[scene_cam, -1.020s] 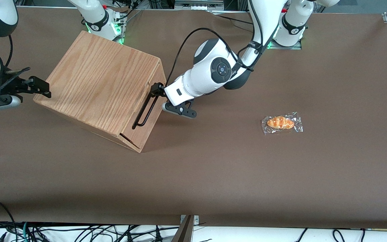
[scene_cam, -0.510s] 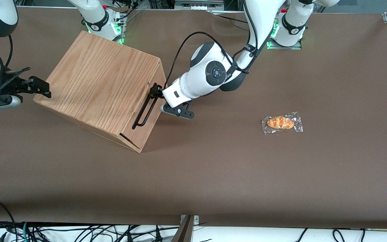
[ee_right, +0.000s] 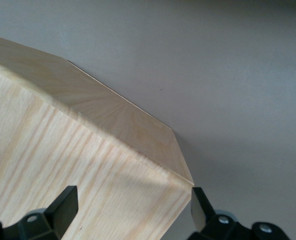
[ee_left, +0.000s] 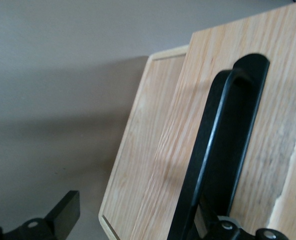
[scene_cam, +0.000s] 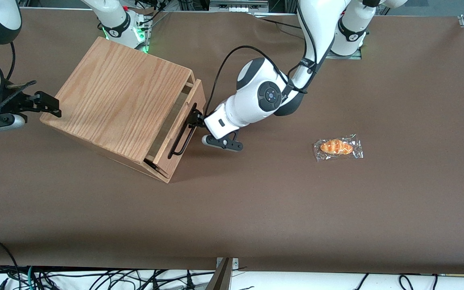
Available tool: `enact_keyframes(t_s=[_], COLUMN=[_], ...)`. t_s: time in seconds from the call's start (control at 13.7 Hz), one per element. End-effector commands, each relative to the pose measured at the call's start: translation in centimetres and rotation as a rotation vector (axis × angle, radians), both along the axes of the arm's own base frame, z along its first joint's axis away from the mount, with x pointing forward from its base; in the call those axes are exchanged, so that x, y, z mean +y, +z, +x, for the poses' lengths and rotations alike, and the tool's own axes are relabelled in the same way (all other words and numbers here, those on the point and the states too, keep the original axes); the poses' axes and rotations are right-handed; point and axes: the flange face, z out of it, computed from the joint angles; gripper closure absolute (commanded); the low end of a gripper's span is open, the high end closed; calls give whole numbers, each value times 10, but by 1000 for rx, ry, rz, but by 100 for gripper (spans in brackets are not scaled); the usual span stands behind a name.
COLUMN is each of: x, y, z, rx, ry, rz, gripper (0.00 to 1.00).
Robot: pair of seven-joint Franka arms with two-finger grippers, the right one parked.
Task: Open top drawer with left arm
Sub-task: 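Pull the handle with the left gripper, sliding the drawer out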
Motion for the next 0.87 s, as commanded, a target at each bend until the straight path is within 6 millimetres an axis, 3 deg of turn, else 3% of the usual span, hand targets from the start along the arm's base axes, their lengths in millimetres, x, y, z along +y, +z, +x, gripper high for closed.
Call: enact_keyframes(t_s=[0.0,0.22,0.58,0.8], x=[23,50,78,85], y=[5,10,13,12], z=[21,39,57,61], rx=[-6,-10,-2,-2], ry=[14,24,58,64], rz=[20,50,57,60], gripper=[0,0,0,0])
